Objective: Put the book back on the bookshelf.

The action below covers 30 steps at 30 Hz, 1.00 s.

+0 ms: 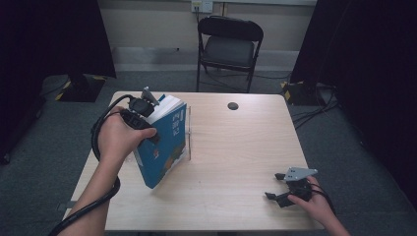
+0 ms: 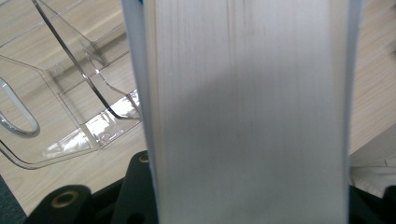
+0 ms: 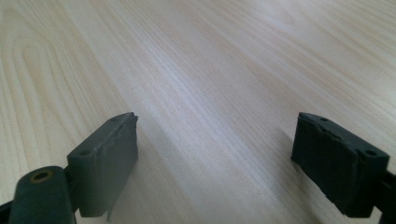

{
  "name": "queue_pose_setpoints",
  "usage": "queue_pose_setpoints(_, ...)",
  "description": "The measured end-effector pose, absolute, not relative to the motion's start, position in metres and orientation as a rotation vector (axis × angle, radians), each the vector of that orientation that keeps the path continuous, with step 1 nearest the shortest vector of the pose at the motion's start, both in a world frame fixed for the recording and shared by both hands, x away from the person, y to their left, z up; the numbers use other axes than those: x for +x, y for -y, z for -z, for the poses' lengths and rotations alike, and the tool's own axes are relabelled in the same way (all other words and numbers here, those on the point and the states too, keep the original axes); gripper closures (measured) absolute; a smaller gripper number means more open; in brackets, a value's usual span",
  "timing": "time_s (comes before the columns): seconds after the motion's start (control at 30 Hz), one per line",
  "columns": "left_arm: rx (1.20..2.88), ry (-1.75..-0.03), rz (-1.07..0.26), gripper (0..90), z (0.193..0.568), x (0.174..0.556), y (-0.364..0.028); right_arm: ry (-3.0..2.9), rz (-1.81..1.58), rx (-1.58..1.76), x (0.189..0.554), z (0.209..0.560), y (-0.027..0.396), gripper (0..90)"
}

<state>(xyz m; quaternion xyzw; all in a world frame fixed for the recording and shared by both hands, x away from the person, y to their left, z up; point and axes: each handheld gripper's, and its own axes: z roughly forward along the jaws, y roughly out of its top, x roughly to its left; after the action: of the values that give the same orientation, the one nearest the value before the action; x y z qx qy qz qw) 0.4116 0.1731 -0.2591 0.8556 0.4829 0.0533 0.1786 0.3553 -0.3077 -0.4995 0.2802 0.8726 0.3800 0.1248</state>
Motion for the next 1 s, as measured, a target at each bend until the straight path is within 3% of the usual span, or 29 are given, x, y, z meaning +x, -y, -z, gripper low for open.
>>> queue_pose_setpoints(1.0, 2.36, -1.453, -0.177, 61.9, 0.254, 0.431, -0.159, -2.543, -1.107, 0.816, 0.355, 0.499, 0.308, 13.7)
